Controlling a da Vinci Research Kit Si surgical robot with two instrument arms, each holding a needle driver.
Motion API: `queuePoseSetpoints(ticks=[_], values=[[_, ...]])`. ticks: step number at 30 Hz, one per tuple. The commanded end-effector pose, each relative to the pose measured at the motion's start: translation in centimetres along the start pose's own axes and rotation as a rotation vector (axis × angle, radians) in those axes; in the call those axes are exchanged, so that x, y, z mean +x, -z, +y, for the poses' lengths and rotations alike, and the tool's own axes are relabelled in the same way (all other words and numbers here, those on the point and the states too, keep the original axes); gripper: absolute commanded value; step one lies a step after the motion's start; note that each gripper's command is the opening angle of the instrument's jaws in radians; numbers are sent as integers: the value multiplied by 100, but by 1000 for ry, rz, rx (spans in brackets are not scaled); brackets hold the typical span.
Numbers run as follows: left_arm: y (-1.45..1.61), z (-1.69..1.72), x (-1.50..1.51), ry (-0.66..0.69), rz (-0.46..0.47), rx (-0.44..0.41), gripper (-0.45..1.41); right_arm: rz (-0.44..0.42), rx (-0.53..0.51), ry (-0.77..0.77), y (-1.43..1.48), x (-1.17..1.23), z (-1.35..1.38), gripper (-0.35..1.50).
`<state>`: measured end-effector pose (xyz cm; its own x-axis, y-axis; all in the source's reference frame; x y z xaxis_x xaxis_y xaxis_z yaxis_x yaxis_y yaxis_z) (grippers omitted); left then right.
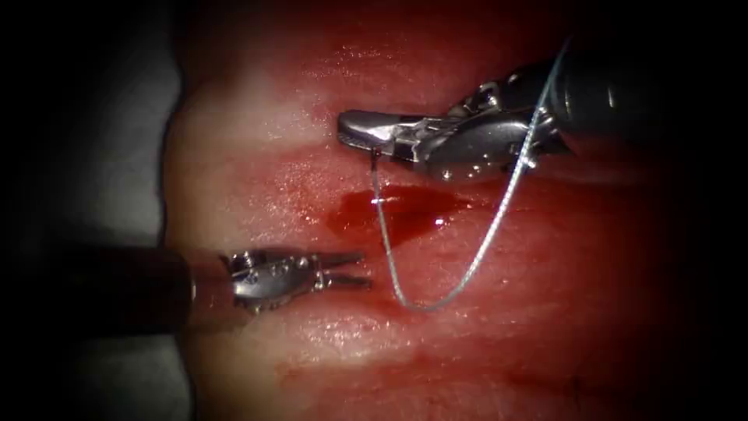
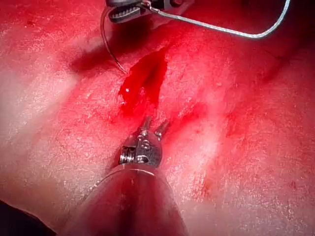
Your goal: Wound Closure
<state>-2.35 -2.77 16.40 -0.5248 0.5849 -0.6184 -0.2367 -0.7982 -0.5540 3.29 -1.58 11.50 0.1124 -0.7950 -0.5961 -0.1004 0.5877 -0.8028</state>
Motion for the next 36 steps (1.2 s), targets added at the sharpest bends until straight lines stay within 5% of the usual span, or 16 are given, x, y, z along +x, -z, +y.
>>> queuePoseSetpoints(ticks=[1,14,36], values=[[-9,8,-8,3,0,-5,31,3,-10,-4,-5,1,-8,-35],[-8,8,-8,2,-1,-8,31,27,-40,44,-27,2,-16,-35],[-5,8,-9,0,-1,-11,29,48,51,193,-17,-14,-56,-35]])
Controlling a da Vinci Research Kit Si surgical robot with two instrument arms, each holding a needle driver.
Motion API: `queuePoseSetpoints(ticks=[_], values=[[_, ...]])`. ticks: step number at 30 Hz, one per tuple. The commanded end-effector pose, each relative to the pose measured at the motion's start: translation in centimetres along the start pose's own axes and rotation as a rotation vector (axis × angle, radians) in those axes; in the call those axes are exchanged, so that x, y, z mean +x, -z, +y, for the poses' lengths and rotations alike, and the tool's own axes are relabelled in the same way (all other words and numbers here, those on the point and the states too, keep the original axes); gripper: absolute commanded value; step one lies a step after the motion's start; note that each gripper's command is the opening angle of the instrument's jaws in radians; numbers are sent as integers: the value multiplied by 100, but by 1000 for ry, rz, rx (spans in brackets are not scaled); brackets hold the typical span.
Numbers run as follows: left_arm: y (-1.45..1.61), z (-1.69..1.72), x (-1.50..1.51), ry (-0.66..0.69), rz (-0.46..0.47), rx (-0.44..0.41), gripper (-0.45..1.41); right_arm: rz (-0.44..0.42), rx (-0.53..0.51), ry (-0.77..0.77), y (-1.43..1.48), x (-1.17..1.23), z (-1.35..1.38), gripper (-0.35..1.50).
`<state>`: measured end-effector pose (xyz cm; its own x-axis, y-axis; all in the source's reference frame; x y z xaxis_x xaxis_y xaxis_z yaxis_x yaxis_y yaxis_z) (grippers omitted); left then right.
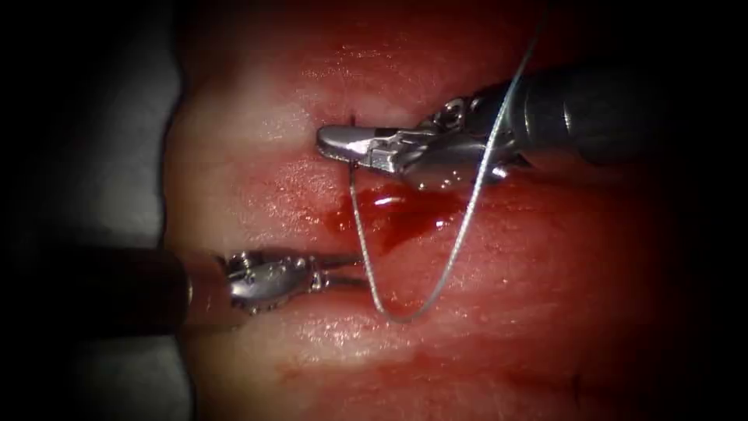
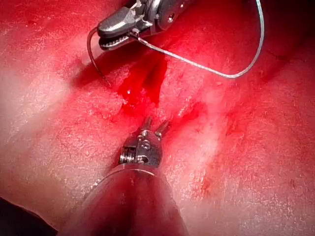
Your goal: Wound Closure
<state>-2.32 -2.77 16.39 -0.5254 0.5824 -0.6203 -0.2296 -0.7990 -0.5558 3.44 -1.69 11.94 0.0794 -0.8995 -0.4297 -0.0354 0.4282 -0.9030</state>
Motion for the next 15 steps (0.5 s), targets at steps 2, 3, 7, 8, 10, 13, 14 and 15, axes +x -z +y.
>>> queuePoseSetpoints(ticks=[2,3,7,8,10,13,14,15], values=[[-8,7,-6,4,-1,-6,31,3,12,12,-4,6,-24,-35],[-7,7,-6,4,-1,-7,31,8,17,15,-4,6,-28,-35],[-2,5,-1,6,-5,-15,31,28,46,37,-3,13,-49,-35],[0,5,0,6,-5,-14,31,32,45,43,-2,17,-54,-35],[3,4,1,6,-4,-9,31,47,50,54,0,25,-65,-35],[7,3,2,6,-3,-5,31,51,61,67,4,35,-76,-35],[9,3,1,6,-3,-4,31,53,61,64,6,37,-79,-35],[9,3,1,5,-3,-5,31,49,63,60,8,39,-80,-35]])
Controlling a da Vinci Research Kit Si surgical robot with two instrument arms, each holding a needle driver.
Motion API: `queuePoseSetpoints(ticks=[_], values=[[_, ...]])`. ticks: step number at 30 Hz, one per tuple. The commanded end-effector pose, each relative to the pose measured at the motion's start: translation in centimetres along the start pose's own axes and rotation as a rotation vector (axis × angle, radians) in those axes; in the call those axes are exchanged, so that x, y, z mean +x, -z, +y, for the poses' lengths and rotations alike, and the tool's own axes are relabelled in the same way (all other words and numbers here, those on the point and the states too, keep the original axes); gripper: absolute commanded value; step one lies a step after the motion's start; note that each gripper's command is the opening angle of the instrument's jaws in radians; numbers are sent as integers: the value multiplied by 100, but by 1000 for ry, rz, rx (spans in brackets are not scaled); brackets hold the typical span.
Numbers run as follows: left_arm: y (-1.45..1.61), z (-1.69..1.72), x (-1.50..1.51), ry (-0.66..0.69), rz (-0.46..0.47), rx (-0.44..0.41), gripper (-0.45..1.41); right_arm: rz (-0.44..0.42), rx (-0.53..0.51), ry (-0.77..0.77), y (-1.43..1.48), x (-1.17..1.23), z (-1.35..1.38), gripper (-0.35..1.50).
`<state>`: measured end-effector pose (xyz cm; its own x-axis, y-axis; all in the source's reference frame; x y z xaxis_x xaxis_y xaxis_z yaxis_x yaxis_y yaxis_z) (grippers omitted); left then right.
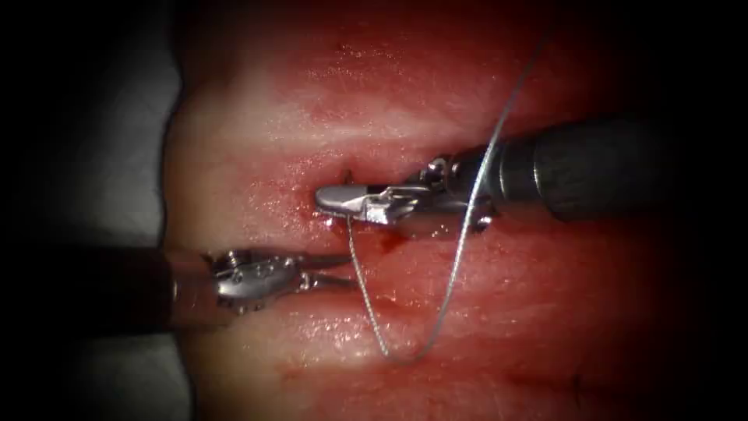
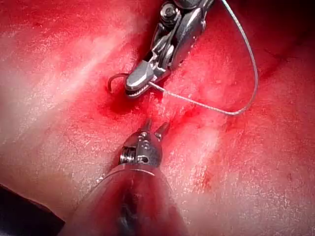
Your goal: Wound Closure
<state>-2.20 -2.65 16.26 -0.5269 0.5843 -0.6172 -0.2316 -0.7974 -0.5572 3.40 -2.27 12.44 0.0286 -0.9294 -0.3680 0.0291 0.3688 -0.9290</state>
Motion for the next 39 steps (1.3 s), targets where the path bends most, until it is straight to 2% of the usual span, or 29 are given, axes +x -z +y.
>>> queuePoseSetpoints(ticks=[1,7,13,20,26,34,39], values=[[-8,7,-7,2,0,-3,31,-1,3,-7,1,12,-11,-35],[-8,7,-8,2,0,-3,31,0,3,-14,2,21,-8,-35],[-8,7,-8,2,0,-3,31,-10,5,-24,-1,19,-5,-35],[-13,8,-5,5,0,3,31,-36,-54,-64,1,14,28,-35],[-16,9,-4,7,1,6,31,-64,-125,-178,3,1,57,-35],[-17,9,-3,8,1,10,31,-97,-152,-334,5,-27,54,-35],[-19,9,-1,10,2,18,31,-108,-154,-544,3,-47,49,-35]])
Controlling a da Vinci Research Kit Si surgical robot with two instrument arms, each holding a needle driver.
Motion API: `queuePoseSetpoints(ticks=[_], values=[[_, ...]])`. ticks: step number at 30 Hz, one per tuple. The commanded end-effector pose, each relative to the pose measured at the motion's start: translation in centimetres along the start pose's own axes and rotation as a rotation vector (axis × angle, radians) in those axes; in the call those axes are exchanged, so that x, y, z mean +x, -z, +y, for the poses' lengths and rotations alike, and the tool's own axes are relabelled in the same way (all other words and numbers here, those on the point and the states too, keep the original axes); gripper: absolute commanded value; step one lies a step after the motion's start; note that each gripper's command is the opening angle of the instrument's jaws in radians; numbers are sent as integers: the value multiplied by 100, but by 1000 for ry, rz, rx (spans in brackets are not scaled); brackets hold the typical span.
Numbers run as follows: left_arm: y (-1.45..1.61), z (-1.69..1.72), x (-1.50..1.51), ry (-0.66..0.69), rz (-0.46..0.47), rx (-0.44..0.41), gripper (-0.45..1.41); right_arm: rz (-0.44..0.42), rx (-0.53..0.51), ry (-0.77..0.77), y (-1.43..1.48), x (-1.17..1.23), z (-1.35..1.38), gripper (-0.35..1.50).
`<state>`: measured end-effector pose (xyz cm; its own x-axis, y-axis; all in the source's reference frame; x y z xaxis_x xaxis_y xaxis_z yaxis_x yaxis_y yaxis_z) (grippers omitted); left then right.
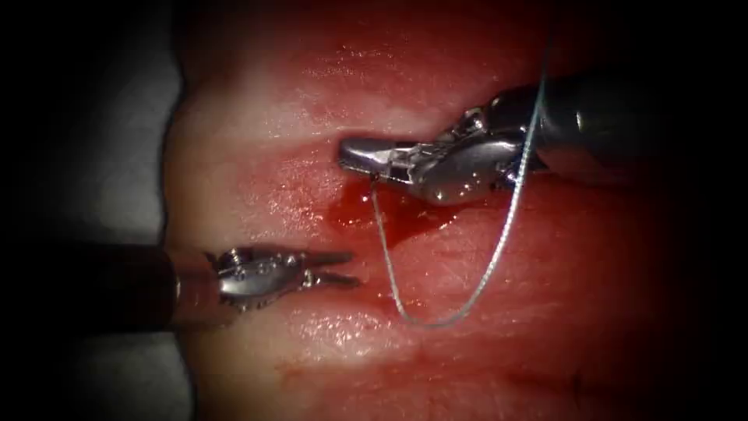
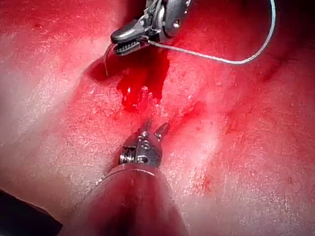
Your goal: Wound Closure
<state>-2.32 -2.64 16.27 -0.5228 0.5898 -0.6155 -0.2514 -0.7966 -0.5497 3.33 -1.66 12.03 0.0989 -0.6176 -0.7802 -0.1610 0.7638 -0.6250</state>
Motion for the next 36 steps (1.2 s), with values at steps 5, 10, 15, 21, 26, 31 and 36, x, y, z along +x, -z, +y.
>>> queuePoseSetpoints(ticks=[5,10,15,21,26,31,36], values=[[-9,7,-7,4,-1,-2,31,-58,13,-263,-8,-29,-9,-35],[-9,7,-7,4,-1,-2,31,-107,1,-337,-11,-41,3,-35],[-9,7,-8,3,-1,-2,31,-125,-12,-418,-18,-46,21,-35],[-10,7,-10,1,-1,-1,31,-131,-19,-425,-23,-48,30,-35],[-11,7,-12,0,-1,1,31,-139,-13,-427,-26,-50,32,-35],[-11,7,-12,0,-1,1,31,-160,1,-493,-34,-55,37,-35],[-11,7,-12,0,-1,1,31,-178,7,-616,-46,-61,38,-35]])
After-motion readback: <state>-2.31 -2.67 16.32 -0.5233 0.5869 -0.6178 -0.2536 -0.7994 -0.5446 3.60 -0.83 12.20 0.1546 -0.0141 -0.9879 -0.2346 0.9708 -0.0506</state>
